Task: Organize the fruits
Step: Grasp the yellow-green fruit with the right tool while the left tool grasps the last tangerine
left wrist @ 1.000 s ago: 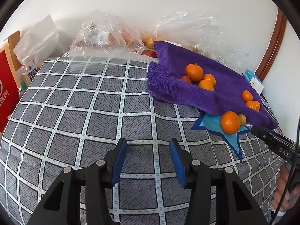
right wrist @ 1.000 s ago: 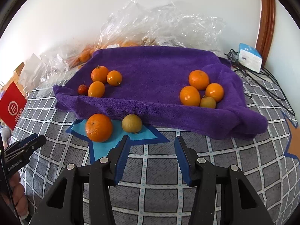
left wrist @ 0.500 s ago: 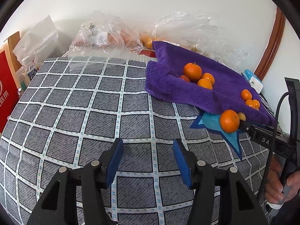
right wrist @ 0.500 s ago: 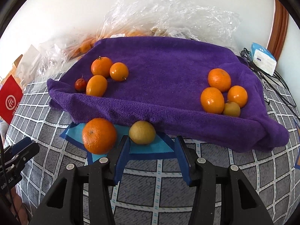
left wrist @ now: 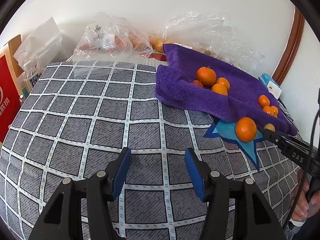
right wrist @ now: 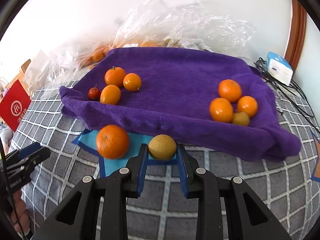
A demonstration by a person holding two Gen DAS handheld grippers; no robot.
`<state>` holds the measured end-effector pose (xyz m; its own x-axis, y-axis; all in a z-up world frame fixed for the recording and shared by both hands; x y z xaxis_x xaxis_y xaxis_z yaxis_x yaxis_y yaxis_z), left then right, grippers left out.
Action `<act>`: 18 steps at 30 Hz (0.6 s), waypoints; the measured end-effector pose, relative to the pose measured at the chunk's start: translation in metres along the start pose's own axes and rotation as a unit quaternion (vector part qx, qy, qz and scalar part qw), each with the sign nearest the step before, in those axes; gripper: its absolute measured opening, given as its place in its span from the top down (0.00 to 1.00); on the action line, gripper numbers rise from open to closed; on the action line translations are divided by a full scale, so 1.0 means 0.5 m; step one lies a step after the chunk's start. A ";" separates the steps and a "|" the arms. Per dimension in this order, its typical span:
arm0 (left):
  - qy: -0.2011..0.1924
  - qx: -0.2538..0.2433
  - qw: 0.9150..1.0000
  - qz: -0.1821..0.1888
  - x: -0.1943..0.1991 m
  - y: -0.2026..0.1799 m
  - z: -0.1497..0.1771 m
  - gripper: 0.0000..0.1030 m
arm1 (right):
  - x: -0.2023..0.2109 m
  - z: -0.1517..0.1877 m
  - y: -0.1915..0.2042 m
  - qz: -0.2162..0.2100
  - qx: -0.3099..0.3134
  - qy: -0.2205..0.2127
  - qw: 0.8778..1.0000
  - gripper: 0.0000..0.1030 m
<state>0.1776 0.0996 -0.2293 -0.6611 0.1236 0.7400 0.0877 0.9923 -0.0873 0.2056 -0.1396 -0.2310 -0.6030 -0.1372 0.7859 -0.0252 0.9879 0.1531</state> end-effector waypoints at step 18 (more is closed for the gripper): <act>-0.013 0.014 1.000 0.011 0.006 0.002 0.002 0.48 | 0.039 0.072 -0.081 -0.012 -0.039 0.012 0.999 0.72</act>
<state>0.1750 0.1008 -0.2277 -0.6779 0.1461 0.7205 0.0828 0.9890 -0.1227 0.1661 -0.1796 -0.2436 -0.5831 -0.1642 0.7957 0.0227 0.9757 0.2180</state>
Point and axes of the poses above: each gripper's, at about its wrist camera, not at the fingertips, and x roughly against the way its jaws point, y to its left, z to its underside, the point moved 5 cm from there along -x, roughly the way its jaws point, and after that the axes turned 7 degrees about -x, right-handed, at the moved point
